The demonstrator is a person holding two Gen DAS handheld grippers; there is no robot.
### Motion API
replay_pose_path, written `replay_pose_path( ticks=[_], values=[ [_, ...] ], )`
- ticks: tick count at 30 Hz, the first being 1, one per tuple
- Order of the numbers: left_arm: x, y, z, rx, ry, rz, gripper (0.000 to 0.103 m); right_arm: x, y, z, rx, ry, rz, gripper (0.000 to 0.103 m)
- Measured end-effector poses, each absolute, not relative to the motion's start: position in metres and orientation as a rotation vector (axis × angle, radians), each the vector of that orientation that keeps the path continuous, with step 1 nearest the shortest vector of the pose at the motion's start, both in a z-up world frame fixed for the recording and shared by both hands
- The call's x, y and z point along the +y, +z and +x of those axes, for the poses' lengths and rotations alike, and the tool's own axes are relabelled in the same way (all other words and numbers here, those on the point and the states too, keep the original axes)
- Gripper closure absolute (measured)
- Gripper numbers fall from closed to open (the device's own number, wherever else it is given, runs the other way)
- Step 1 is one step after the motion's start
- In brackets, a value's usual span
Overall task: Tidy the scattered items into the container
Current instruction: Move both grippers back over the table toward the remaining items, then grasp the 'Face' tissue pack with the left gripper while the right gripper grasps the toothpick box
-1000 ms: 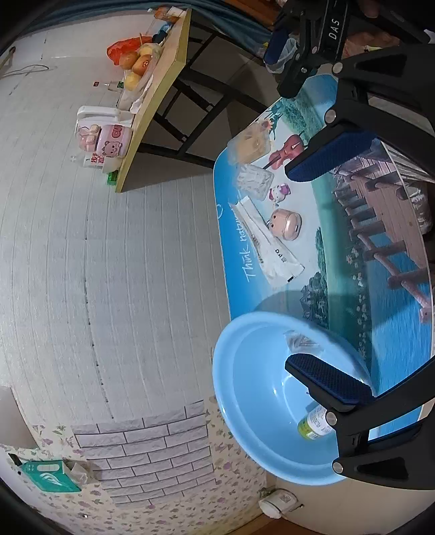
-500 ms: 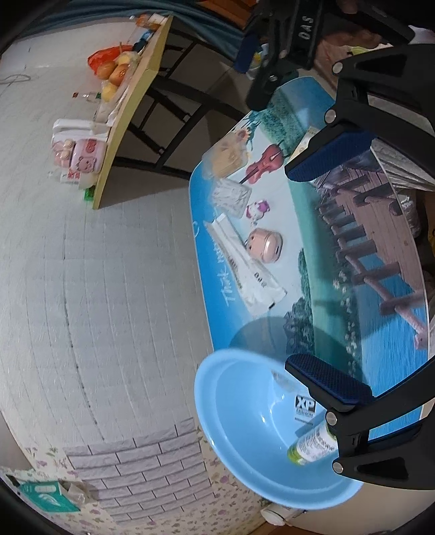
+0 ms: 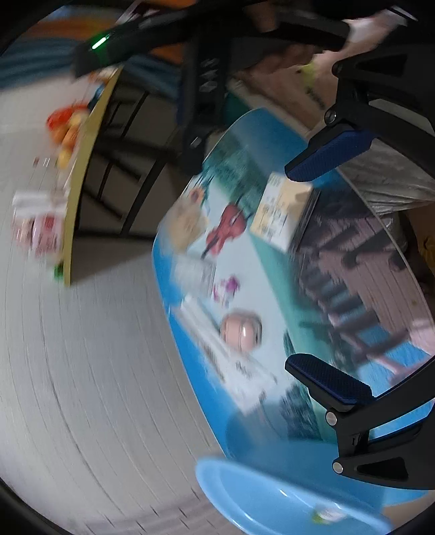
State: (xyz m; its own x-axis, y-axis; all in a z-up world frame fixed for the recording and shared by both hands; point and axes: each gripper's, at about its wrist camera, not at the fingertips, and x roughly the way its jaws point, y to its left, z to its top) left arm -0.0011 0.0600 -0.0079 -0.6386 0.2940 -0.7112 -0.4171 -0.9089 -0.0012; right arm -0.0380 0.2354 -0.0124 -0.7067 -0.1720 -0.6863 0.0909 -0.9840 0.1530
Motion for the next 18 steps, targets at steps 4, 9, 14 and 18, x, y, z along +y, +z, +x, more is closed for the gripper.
replay_pose_path(
  ticks=[4, 9, 14, 18],
  values=[
    [0.079, -0.022, -0.005, 0.364, 2.394, -1.035, 0.0, 0.237, -0.015, -0.046, -0.141, -2.765, 1.128, 0.0],
    [0.093, -0.028, -0.01, 0.393, 2.317, -1.033, 0.0, 0.234, -0.018, -0.059, -0.128, -2.75, 1.14, 0.0],
    [0.099, -0.033, -0.024, 0.37, 2.304, -1.042, 0.006, 0.232, -0.021, -0.075, -0.048, -2.739, 1.139, 0.0],
    [0.098, -0.042, -0.037, 0.291, 2.291, -1.106, 0.025, 0.24, -0.026, -0.083, -0.083, -2.745, 1.165, 0.0]
  ],
)
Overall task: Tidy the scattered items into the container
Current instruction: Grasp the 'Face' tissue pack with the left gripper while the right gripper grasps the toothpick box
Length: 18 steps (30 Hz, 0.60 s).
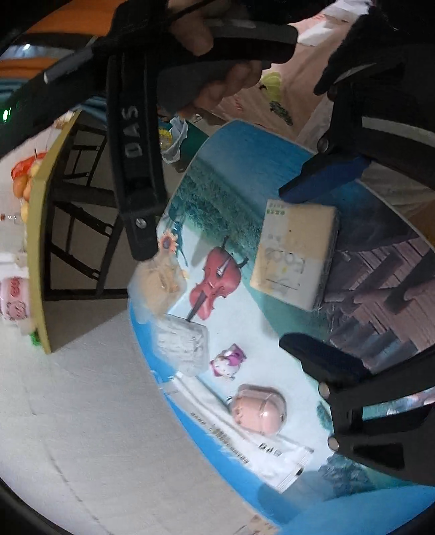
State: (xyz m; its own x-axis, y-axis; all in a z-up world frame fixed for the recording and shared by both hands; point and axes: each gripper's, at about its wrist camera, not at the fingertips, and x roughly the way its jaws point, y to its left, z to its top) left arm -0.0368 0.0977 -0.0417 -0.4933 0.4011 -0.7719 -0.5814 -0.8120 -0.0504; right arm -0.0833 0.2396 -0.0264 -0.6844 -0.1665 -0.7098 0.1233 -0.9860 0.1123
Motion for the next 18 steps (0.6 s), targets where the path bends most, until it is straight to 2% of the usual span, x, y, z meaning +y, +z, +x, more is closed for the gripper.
replay_pose_path(
  ticks=[3, 8, 9, 11, 18],
  values=[
    [0.099, -0.044, -0.039, 0.269, 2.29, -1.103, 0.025, 0.243, -0.032, -0.087, -0.094, -2.735, 1.19, 0.0],
    [0.11, -0.05, -0.04, 0.331, 2.257, -1.085, 0.026, 0.245, -0.037, -0.09, -0.108, -2.731, 1.201, 0.0],
    [0.111, -0.052, -0.041, 0.332, 2.251, -1.088, 0.028, 0.245, -0.037, -0.09, -0.106, -2.734, 1.202, 0.0],
    [0.113, -0.055, -0.043, 0.327, 2.249, -1.096, 0.039, 0.246, -0.038, -0.092, -0.11, -2.734, 1.208, 0.0],
    [0.102, -0.046, -0.041, 0.287, 2.297, -1.039, 0.04, 0.246, -0.042, -0.098, -0.103, -2.732, 1.219, 0.0]
  ],
)
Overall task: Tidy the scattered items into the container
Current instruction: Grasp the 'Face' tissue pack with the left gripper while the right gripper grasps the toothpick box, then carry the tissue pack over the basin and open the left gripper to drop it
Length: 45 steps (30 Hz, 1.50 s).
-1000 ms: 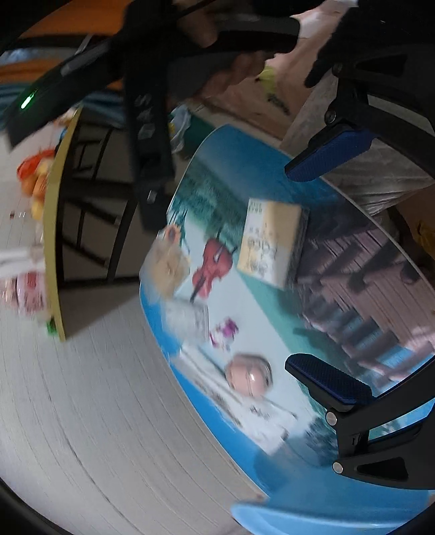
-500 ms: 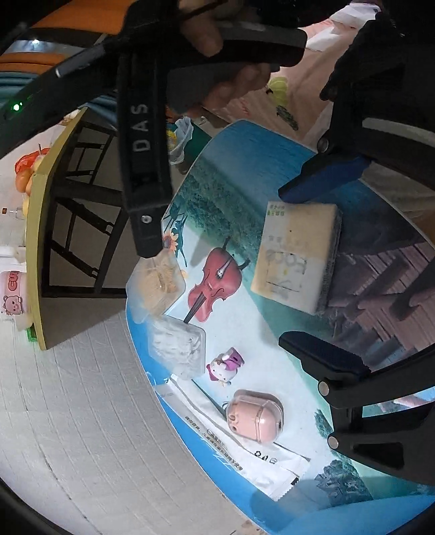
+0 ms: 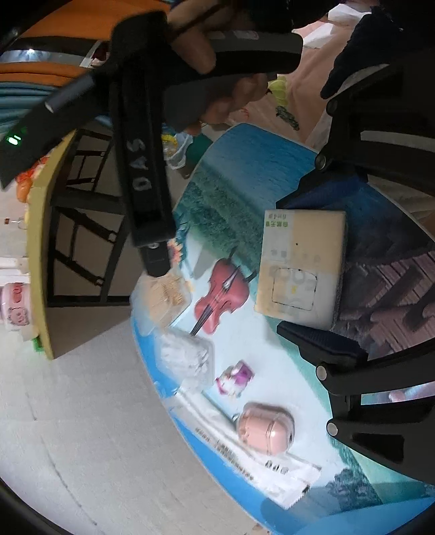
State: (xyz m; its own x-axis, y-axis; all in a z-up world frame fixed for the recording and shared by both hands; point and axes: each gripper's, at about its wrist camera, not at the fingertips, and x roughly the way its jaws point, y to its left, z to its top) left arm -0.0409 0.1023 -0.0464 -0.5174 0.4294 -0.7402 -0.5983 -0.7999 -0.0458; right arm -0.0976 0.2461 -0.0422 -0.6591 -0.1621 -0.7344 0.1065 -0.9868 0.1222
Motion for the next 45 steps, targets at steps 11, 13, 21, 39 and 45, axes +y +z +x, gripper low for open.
replay_pose_path(
  ticks=[11, 13, 21, 39, 45],
  values=[
    [0.055, -0.019, -0.06, 0.139, 2.548, -1.044, 0.04, 0.232, -0.052, -0.128, -0.055, -2.745, 1.274, 0.0],
    [0.049, -0.015, -0.061, 0.124, 2.571, -1.041, 0.04, 0.231, -0.055, -0.135, -0.059, -2.742, 1.287, 0.0],
    [0.038, -0.012, -0.056, 0.104, 2.58, -1.038, 0.04, 0.221, -0.068, -0.157, 0.016, -2.752, 1.36, 0.009],
    [0.032, -0.005, -0.058, 0.073, 2.613, -1.036, 0.04, 0.208, -0.079, -0.173, 0.093, -2.711, 1.388, 0.04],
    [0.028, 0.002, -0.053, 0.052, 2.638, -1.035, 0.04, 0.21, -0.076, -0.152, 0.092, -2.718, 1.398, 0.04]
  ],
)
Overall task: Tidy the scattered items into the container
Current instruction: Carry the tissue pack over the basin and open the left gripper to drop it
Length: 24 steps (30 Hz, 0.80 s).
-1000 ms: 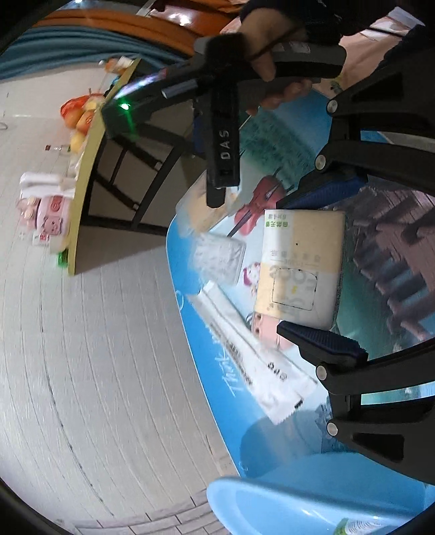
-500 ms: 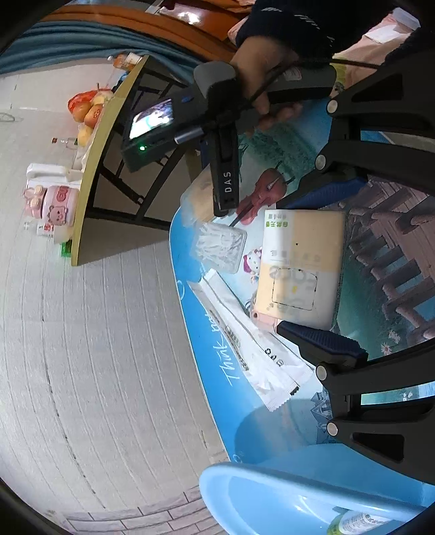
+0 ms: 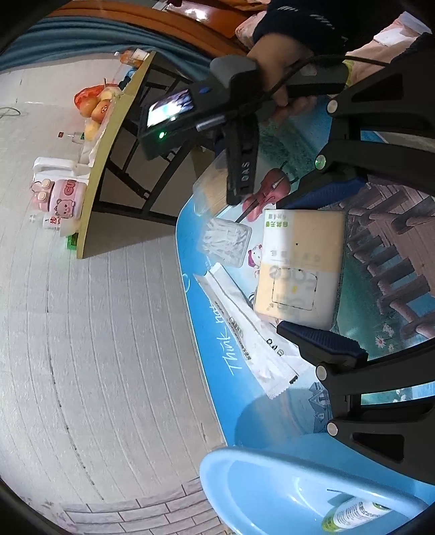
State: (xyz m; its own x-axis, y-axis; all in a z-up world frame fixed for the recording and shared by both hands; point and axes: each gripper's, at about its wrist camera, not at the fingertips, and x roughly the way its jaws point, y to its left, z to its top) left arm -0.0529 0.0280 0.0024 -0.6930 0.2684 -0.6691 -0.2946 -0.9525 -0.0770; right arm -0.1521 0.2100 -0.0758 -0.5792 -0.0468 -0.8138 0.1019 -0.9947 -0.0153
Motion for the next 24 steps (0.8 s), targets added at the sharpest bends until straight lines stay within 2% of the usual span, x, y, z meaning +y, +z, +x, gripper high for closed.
replay_pose_path(
  ticks=[24],
  values=[
    [0.02, 0.038, -0.013, -0.028, 2.784, -1.009, 0.04, 0.222, -0.034, -0.044, -0.056, -2.711, 1.321, 0.041]
  ],
)
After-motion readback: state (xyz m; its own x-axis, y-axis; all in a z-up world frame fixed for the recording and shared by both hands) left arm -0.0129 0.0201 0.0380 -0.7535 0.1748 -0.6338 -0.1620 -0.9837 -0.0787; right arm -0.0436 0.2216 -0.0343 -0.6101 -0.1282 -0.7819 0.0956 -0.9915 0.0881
